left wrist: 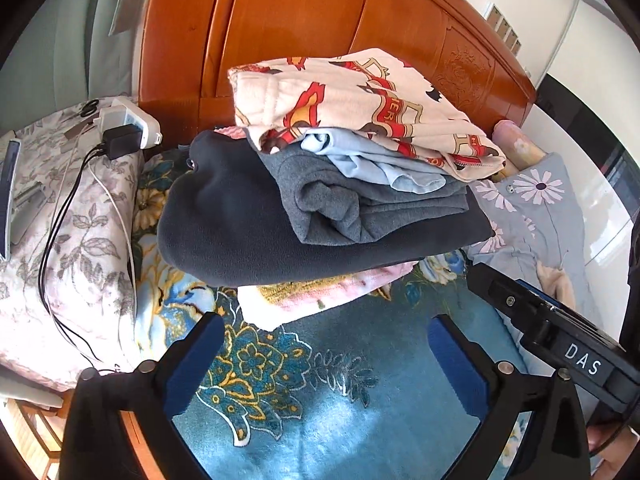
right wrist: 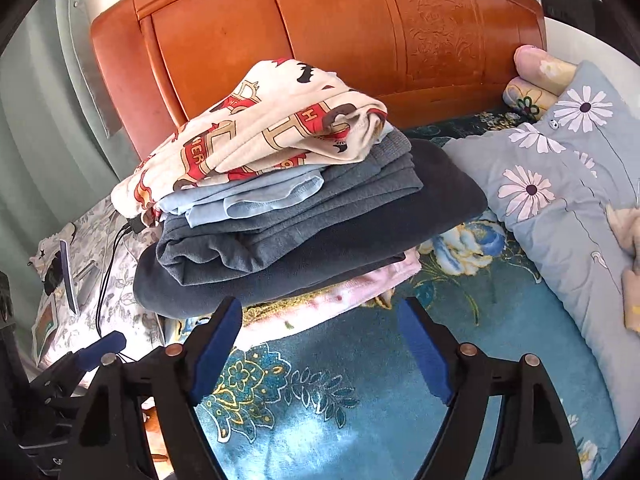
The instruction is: Fold clothes
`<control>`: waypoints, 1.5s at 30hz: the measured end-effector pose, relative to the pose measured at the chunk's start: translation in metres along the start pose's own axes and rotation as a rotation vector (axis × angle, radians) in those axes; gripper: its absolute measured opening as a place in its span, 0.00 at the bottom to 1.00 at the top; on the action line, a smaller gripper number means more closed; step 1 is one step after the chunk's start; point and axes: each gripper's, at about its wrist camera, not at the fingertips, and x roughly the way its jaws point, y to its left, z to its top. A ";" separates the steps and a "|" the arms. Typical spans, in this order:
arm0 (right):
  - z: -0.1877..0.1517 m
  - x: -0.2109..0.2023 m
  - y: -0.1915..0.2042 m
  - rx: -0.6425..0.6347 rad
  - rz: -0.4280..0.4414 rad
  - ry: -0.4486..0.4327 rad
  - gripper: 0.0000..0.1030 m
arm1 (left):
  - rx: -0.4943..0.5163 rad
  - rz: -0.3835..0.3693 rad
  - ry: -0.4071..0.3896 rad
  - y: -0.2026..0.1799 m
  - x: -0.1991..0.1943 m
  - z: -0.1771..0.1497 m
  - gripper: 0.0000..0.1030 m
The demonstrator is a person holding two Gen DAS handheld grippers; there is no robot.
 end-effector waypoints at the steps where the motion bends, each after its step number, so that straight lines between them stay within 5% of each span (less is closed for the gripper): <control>1: -0.002 -0.001 -0.001 0.005 0.000 -0.005 0.81 | -0.009 -0.003 -0.002 0.001 -0.002 -0.003 1.00; 4: -0.011 -0.008 -0.002 0.017 -0.035 -0.037 0.96 | -0.027 0.021 -0.039 0.002 -0.010 -0.010 1.00; 13: -0.019 -0.027 -0.001 0.031 -0.105 -0.151 0.98 | -0.017 0.134 -0.104 -0.001 -0.020 -0.015 1.00; 25: -0.029 -0.031 -0.003 0.062 -0.171 -0.113 0.98 | -0.091 0.137 -0.034 0.006 -0.007 -0.022 1.00; 45: -0.037 -0.032 -0.004 0.110 -0.193 -0.060 0.98 | -0.039 0.179 -0.088 0.003 -0.013 -0.026 1.00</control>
